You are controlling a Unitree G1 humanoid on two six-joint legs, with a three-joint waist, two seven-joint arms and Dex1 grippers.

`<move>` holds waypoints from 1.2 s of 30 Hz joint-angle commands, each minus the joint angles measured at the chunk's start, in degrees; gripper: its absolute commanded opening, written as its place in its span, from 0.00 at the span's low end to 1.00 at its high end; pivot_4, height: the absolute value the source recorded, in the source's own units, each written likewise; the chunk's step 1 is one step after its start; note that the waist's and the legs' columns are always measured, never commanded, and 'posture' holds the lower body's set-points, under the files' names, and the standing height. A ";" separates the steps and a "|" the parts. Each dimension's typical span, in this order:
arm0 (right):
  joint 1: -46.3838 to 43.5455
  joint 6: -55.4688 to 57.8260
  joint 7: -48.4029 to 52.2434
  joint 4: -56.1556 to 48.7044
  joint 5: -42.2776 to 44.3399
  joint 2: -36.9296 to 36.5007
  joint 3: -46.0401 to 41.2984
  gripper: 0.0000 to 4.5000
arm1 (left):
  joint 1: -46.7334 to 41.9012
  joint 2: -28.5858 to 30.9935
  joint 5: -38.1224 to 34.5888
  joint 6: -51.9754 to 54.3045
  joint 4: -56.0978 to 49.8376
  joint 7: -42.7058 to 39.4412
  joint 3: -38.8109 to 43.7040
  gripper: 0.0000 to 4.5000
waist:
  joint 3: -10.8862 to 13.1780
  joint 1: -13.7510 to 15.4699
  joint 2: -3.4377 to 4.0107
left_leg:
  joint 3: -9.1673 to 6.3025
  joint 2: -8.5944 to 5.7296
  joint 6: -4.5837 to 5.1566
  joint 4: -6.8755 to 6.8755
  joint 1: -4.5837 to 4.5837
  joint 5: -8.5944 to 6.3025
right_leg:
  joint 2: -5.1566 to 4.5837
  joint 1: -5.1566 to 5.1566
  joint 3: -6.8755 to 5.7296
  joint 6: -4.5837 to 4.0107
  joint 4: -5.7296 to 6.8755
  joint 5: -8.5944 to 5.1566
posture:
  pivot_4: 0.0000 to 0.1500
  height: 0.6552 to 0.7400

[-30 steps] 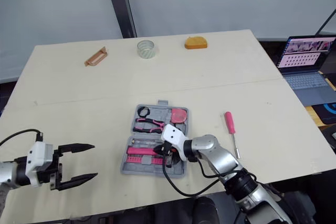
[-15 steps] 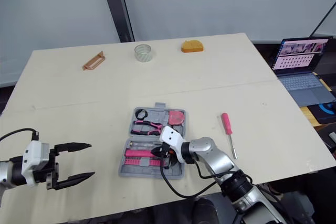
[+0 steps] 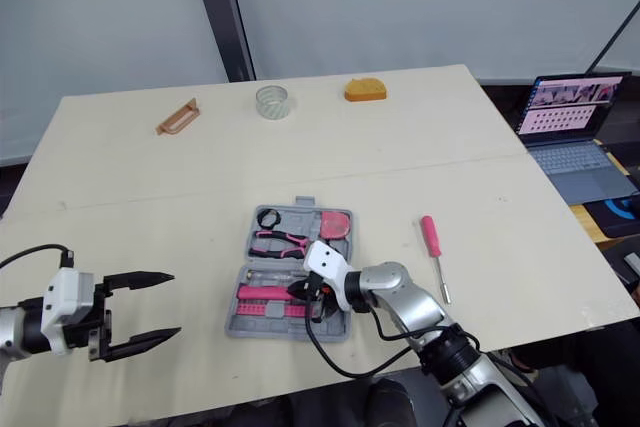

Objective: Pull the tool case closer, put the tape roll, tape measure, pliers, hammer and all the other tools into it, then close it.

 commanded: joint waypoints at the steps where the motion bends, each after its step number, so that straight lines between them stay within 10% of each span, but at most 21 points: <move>1: 3.22 3.57 -0.95 8.50 -5.43 -1.53 3.88 0.01 | 0.20 0.22 -0.82 -0.09 -1.82 0.08 1.26 1.00 | -0.02 0.01 -0.01 | 0.00 0.00 0.00 0.00 0.00 0.00 | 0.00 0.00 0.00 0.00 0.00 0.00 | 1.00 1.00; 20: 3.43 0.23 -2.17 5.60 -4.35 -1.24 0.55 0.01 | -0.39 -0.31 -1.02 -0.37 -1.43 -0.07 0.54 1.00 | -0.11 0.05 0.10 | 0.08 0.05 -0.03 -0.02 0.01 -0.06 | 0.02 -0.02 0.00 -0.14 -0.04 -0.07 | 1.00 1.00; 36: 6.27 19.31 1.13 -35.45 8.95 -17.22 -17.34 0.01 | -3.50 -3.57 -1.40 3.62 -2.61 3.16 -3.60 1.00 | 0.69 0.34 0.21 | 0.10 0.04 0.04 0.44 -1.19 -0.12 | 0.02 -1.05 -0.02 -0.17 0.02 -0.05 | 1.00 1.00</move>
